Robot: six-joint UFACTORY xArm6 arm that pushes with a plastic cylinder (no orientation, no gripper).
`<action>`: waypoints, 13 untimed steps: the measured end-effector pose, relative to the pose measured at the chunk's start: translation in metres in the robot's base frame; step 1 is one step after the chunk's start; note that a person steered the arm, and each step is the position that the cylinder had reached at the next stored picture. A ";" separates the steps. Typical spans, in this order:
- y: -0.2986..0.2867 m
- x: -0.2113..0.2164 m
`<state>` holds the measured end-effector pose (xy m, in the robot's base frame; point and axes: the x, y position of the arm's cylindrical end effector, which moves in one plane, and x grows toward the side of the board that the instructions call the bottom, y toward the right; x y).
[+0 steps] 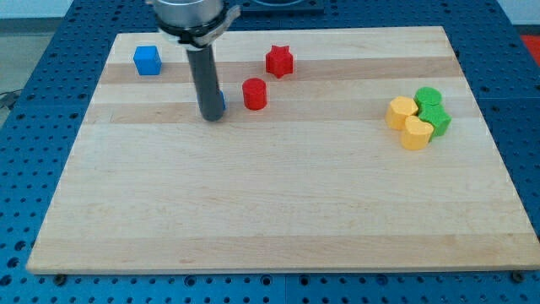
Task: Push the blue cube into the blue triangle
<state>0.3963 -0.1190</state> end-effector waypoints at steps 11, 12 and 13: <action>-0.087 -0.131; -0.048 -0.096; -0.022 -0.084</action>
<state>0.3121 -0.1415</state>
